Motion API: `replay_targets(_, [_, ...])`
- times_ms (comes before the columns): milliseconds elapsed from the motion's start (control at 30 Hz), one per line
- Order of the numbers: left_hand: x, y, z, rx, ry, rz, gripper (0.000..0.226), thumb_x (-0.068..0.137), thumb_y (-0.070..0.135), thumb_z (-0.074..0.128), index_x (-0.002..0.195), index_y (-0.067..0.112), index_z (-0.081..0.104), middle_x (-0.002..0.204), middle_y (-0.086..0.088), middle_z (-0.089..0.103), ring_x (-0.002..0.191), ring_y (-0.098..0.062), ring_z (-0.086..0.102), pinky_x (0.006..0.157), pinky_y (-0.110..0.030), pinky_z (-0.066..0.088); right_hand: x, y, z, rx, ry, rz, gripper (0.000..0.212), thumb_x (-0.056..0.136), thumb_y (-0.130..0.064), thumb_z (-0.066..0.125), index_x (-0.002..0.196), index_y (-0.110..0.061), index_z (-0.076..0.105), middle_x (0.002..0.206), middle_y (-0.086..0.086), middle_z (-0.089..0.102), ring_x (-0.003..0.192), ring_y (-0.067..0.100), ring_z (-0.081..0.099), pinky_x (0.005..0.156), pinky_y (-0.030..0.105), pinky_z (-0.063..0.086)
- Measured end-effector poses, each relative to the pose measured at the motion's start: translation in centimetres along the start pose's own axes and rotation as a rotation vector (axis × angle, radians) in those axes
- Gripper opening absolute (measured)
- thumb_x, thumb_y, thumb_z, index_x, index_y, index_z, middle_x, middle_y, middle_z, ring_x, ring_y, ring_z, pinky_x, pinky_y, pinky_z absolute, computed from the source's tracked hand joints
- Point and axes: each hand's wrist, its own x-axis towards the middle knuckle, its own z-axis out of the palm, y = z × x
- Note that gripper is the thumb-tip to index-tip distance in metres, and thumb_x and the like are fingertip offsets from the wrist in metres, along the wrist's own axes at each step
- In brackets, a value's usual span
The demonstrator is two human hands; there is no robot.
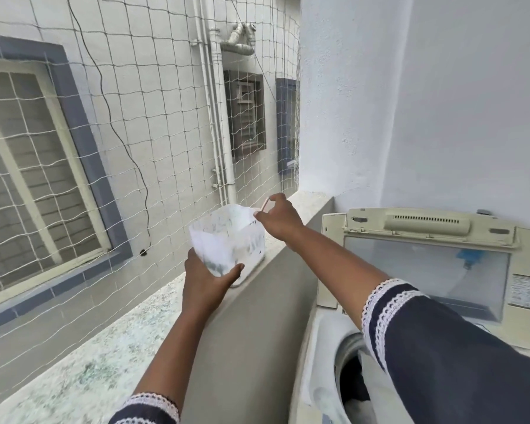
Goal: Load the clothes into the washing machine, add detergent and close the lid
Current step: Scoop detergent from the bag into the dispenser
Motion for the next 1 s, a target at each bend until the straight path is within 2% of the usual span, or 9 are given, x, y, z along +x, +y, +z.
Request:
replay_targets(200, [0.3, -0.6, -0.5, -0.036, 0.012, 0.009, 0.083, 0.054, 0.066, 0.082, 0.117, 0.028, 0.045, 0.12, 0.004, 0.054, 0.116, -0.019, 0.053, 0.091, -0.042, 0.05, -0.1, -0.5, 0.2, 0.076, 0.037, 0.012, 0.051, 0.093, -0.039, 0.063, 0.137, -0.015, 0.051, 0.134, 0.008, 0.054, 0.119, 0.026, 0.054, 0.087, 0.029, 0.042])
replay_targets(333, [-0.2, 0.0, -0.8, -0.067, 0.025, 0.051, 0.092, 0.054, 0.053, 0.089, 0.129, 0.028, 0.041, 0.128, 0.003, 0.05, 0.122, -0.017, 0.047, 0.093, -0.038, 0.046, -0.5, -0.8, 0.5, 0.243, 0.109, -0.036, 0.02, 0.091, -0.032, 0.068, 0.099, -0.014, 0.068, 0.098, -0.002, 0.067, 0.094, 0.019, 0.062, 0.082, 0.032, 0.047])
replay_targets(433, [-0.4, 0.2, -0.9, -0.079, 0.044, 0.145, 0.098, 0.054, 0.04, 0.093, 0.134, 0.029, 0.038, 0.131, 0.004, 0.047, 0.124, -0.017, 0.045, 0.093, -0.035, 0.042, -1.5, -0.5, 1.1, 0.226, 0.044, -0.075, 0.018, 0.091, -0.029, 0.064, 0.095, -0.012, 0.067, 0.083, -0.005, 0.065, 0.08, 0.019, 0.06, 0.074, 0.033, 0.046])
replay_targets(533, [-1.0, 1.2, -1.4, -0.098, 0.059, 0.201, 0.096, 0.053, 0.037, 0.092, 0.133, 0.032, 0.039, 0.127, 0.009, 0.045, 0.12, -0.012, 0.043, 0.095, -0.035, 0.042, -2.4, -0.2, 1.2, 0.149, 0.029, -0.112, 0.011, 0.089, -0.023, 0.056, 0.094, -0.017, 0.063, 0.088, 0.0, 0.068, 0.081, 0.023, 0.061, 0.073, 0.037, 0.047])
replay_targets(633, [-1.8, 2.2, -1.7, -0.105, 0.099, 0.282, 0.083, 0.052, 0.031, 0.085, 0.123, 0.033, 0.042, 0.11, 0.012, 0.041, 0.104, -0.003, 0.038, 0.087, -0.029, 0.043, -3.3, 0.2, 0.5, 0.117, 0.035, -0.216, 0.014, 0.091, -0.017, 0.052, 0.097, -0.023, 0.062, 0.082, -0.01, 0.062, 0.072, 0.013, 0.055, 0.068, 0.03, 0.042])
replay_targets(733, [-1.8, 1.8, -1.8, -0.07, 0.067, 0.292, 0.104, 0.049, 0.033, 0.083, 0.141, 0.025, 0.034, 0.128, 0.014, 0.034, 0.126, -0.012, 0.036, 0.101, -0.036, 0.042, -4.2, 0.6, -0.3, 0.059, 0.124, -0.376, 0.014, 0.094, -0.017, 0.052, 0.098, -0.027, 0.061, 0.078, -0.018, 0.057, 0.062, 0.004, 0.048, 0.06, 0.026, 0.037])
replay_targets(867, [-1.8, 1.5, -1.6, -0.078, 0.01, 0.324, 0.109, 0.05, 0.04, 0.081, 0.144, 0.019, 0.03, 0.134, 0.012, 0.029, 0.132, -0.017, 0.034, 0.104, -0.038, 0.042, -5.0, 2.0, -1.5, -0.021, 0.222, -0.553, 0.012, 0.098, -0.021, 0.053, 0.102, -0.028, 0.062, 0.097, -0.011, 0.062, 0.063, 0.005, 0.049, 0.062, 0.029, 0.044])
replay_targets(933, [-1.8, 1.6, -1.5, -0.081, -0.006, 0.378, 0.107, 0.051, 0.041, 0.082, 0.142, 0.024, 0.028, 0.133, 0.018, 0.025, 0.134, -0.02, 0.033, 0.105, -0.035, 0.039, -5.2, 2.9, -2.0, -0.056, 0.233, -0.592, 0.012, 0.099, -0.022, 0.054, 0.105, -0.027, 0.063, 0.098, -0.009, 0.061, 0.065, 0.007, 0.051, 0.065, 0.031, 0.046])
replay_targets(1000, [-1.7, 1.4, -1.4, -0.093, -0.03, 0.394, 0.108, 0.053, 0.027, 0.088, 0.139, 0.04, 0.023, 0.135, 0.023, 0.024, 0.137, -0.019, 0.032, 0.108, -0.036, 0.037, -5.5, 3.7, -2.3, -0.067, 0.233, -0.604, 0.011, 0.099, -0.024, 0.054, 0.105, -0.026, 0.063, 0.097, -0.01, 0.061, 0.066, 0.009, 0.053, 0.065, 0.031, 0.046])
